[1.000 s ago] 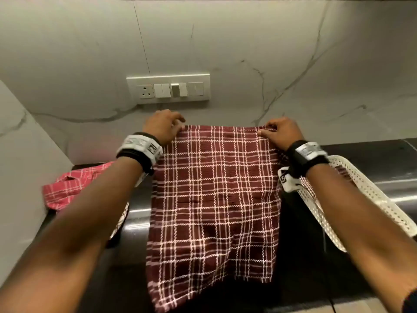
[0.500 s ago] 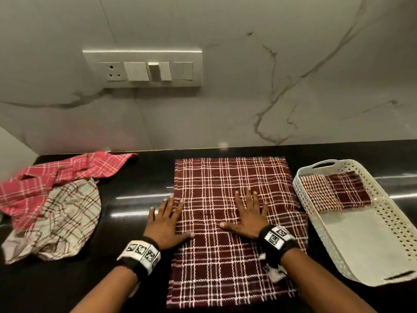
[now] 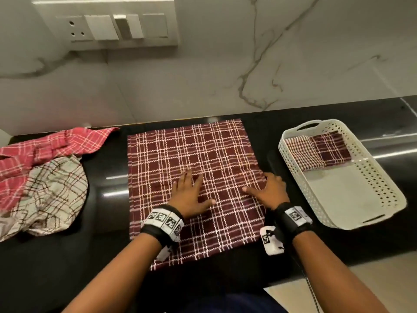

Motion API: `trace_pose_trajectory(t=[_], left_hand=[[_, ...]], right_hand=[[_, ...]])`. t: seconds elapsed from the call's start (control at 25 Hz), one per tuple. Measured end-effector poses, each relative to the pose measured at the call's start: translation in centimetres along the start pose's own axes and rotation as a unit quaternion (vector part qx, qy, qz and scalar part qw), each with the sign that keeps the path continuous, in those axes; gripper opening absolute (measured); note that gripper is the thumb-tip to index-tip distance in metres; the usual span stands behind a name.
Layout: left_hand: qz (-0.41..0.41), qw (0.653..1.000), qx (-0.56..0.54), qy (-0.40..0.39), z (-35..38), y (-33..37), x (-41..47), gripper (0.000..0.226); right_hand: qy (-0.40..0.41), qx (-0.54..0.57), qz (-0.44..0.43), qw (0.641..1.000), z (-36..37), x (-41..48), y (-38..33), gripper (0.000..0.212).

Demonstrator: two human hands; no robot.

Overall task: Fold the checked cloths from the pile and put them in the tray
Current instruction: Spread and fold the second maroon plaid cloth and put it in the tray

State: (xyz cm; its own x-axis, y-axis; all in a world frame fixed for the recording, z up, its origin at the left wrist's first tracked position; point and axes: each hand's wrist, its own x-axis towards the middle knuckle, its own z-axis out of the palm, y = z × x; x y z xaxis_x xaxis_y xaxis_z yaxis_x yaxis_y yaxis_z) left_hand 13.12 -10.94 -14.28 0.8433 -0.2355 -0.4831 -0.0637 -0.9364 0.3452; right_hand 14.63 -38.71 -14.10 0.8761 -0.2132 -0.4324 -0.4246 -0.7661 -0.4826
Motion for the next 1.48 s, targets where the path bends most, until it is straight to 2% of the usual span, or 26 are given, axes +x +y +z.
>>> trace_pose_trajectory(t=[0.12, 0.16, 0.28, 0.4, 0.48, 0.52, 0.6, 0.64, 0.72, 0.8, 0.88, 1.08, 1.2, 1.28, 1.36, 1.48], left_hand=[[-0.010, 0.998, 0.036, -0.059, 3.3, 2.0, 0.6, 0.122], [-0.017, 0.997, 0.038, -0.065, 3.8, 1.9, 0.6, 0.127], [-0.013, 0.998, 0.036, -0.050, 3.8, 1.3, 0.5, 0.130], [0.003, 0.998, 0.043, -0.045, 4.0, 0.9, 0.2, 0.129], [0.003, 0.998, 0.052, -0.041, 4.5, 0.8, -1.1, 0.129], [0.018, 0.998, 0.059, -0.014, 4.5, 0.9, -1.7, 0.127], [0.081, 0.993, 0.054, 0.062, 4.8, 1.2, -3.7, 0.106], [0.126, 0.988, 0.039, 0.084, 4.9, 1.2, -4.9, 0.086], [0.182, 0.981, 0.018, 0.070, 5.7, 0.2, -7.9, 0.054], [0.184, 0.982, 0.023, 0.043, 7.1, -1.8, -11.0, 0.045], [0.158, 0.985, 0.022, 0.070, 8.3, -3.3, -12.9, 0.045], [0.107, 0.985, 0.035, 0.128, 8.6, -2.7, -13.6, 0.026], [0.090, 0.981, 0.061, 0.163, 8.6, -1.8, -13.5, 0.019], [0.081, 0.980, 0.036, 0.178, 8.4, -1.5, -13.3, 0.012], [0.077, 0.986, -0.008, 0.149, 8.0, -1.5, -13.0, 0.011], [0.115, 0.991, -0.017, 0.058, 7.2, -2.6, -13.1, 0.033]], right_hand=[[-0.163, 0.173, -0.069, 0.969, -1.0, -1.3, 2.0, 0.051], [-0.201, 0.228, -0.079, 0.949, -1.2, -1.9, 2.2, 0.047], [-0.249, 0.332, -0.088, 0.906, -2.0, -3.5, 2.9, 0.048], [-0.234, 0.350, -0.063, 0.905, -1.9, -5.8, 5.3, 0.065], [-0.192, 0.309, -0.029, 0.931, -1.7, -7.7, 6.7, 0.072], [-0.159, 0.255, -0.018, 0.954, -1.9, -8.2, 7.2, 0.073], [-0.073, 0.073, -0.013, 0.995, -2.0, -9.3, 7.9, 0.076], [-0.025, -0.022, -0.051, 0.998, -1.9, -9.8, 8.0, 0.076], [0.029, -0.115, -0.223, 0.968, -0.5, -11.3, 7.2, 0.059], [-0.038, -0.132, -0.354, 0.925, 2.5, -13.3, 5.2, 0.037], [-0.092, -0.162, -0.400, 0.897, 5.8, -14.7, 3.1, 0.033], [-0.015, -0.237, -0.457, 0.857, 9.5, -15.4, -0.1, 0.021], [-0.020, -0.188, -0.440, 0.878, 9.1, -15.3, -0.4, 0.013], [-0.042, -0.162, -0.421, 0.891, 8.8, -15.1, 0.0, 0.013], [-0.066, -0.193, -0.412, 0.888, 8.6, -14.8, 0.4, 0.028], [-0.059, -0.204, -0.401, 0.891, 7.5, -14.7, 1.0, 0.028]])
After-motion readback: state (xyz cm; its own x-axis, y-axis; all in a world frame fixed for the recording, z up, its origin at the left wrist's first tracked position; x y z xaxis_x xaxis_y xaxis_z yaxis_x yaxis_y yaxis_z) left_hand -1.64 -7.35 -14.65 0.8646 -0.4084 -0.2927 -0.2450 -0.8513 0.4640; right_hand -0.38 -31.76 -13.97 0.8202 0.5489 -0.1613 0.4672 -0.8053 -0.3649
